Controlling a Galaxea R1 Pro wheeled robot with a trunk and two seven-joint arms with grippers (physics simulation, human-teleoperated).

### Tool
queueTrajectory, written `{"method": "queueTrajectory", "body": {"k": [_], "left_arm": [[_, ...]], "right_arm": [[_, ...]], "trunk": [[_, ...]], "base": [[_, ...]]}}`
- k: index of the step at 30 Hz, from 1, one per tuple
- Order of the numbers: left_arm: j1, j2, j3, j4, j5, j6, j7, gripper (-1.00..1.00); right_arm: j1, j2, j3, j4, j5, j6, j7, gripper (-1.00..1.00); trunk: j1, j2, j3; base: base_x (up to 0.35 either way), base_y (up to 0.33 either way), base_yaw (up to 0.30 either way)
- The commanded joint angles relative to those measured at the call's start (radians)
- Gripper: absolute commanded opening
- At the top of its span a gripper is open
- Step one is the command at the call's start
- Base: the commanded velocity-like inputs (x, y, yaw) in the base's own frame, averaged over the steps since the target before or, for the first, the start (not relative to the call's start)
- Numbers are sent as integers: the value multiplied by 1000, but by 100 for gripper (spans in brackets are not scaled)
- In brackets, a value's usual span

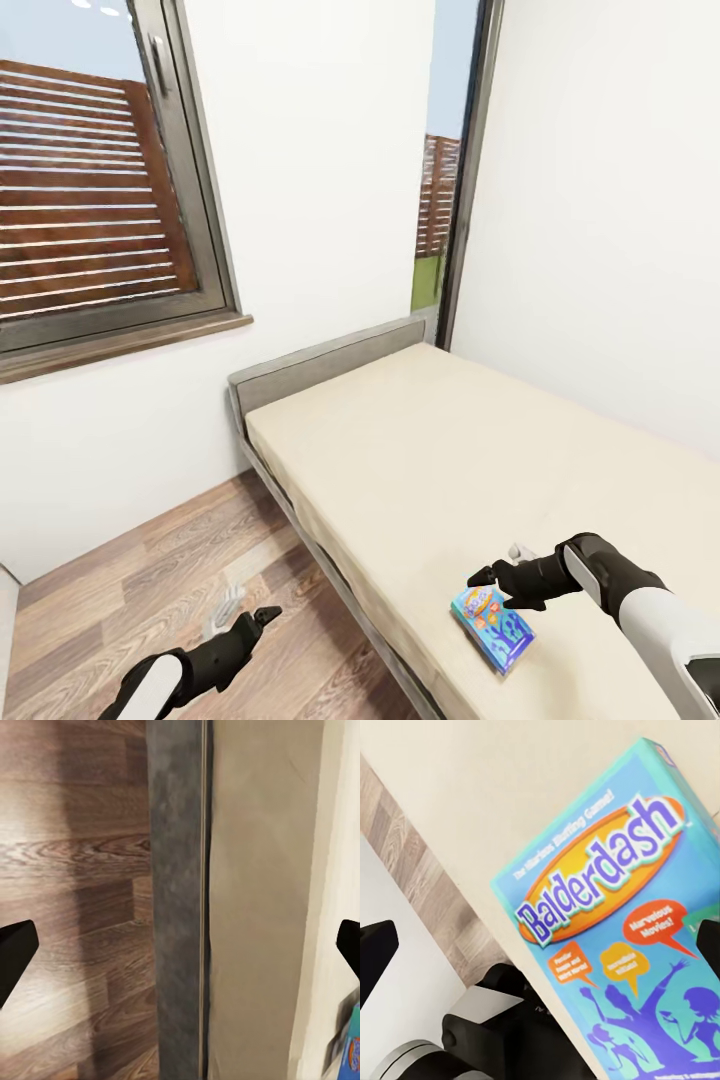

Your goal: Put all the toys in the child's room - the three board games (two on the bed and one on the table), the two jigsaw puzzles on the table, and the tennis ball on the table - inside the toy box on the table in the child's room.

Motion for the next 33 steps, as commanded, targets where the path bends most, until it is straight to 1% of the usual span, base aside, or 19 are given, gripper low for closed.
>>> {"method": "queueTrajectory", "body": {"k": [1, 15, 18, 20, 21, 22, 23, 27, 33], "left_arm": [[0, 1, -2, 0, 2, 1, 0, 100], [2, -1, -2, 0, 0, -4, 1, 100], [2, -1, -3, 0, -1, -4, 1, 100], [2, -1, -3, 0, -1, -5, 1, 100], [2, -1, -3, 0, -1, -5, 1, 100], [2, -1, -4, 0, -1, -5, 1, 100], [2, -1, -4, 0, -1, -5, 1, 100], [2, -2, -4, 0, -1, -5, 2, 100], [2, -2, -3, 0, -1, -5, 2, 100]], "right_arm": [[0, -1, 8, -1, -9, 5, 0, 100], [0, -1, 8, -2, -9, 5, 0, 100], [-3, -6, 5, -2, -9, 3, -1, 100], [-8, -16, 2, -2, -10, 3, -2, 100], [-11, -38, -2, -4, -11, 2, -2, 100], [-13, -50, -4, -7, -12, 2, -1, 100], [-13, -50, -4, -7, -12, 2, -1, 100], [-17, -93, -8, -26, -15, 4, -1, 100], [-16, -104, -10, -32, -15, 5, -1, 100]], "trunk": [[0, 0, -1], [0, 0, -1], [0, 0, -1], [0, 0, -1], [0, 0, -1], [0, 0, -1], [0, 0, -1], [0, 0, -1], [0, 0, -1]], "base": [[0, 0, 31], [0, 0, 10], [0, 0, 2], [0, 0, 1], [0, 0, 0], [0, 0, 0], [0, 0, 0], [0, 0, 0], [0, 0, 0]]}}
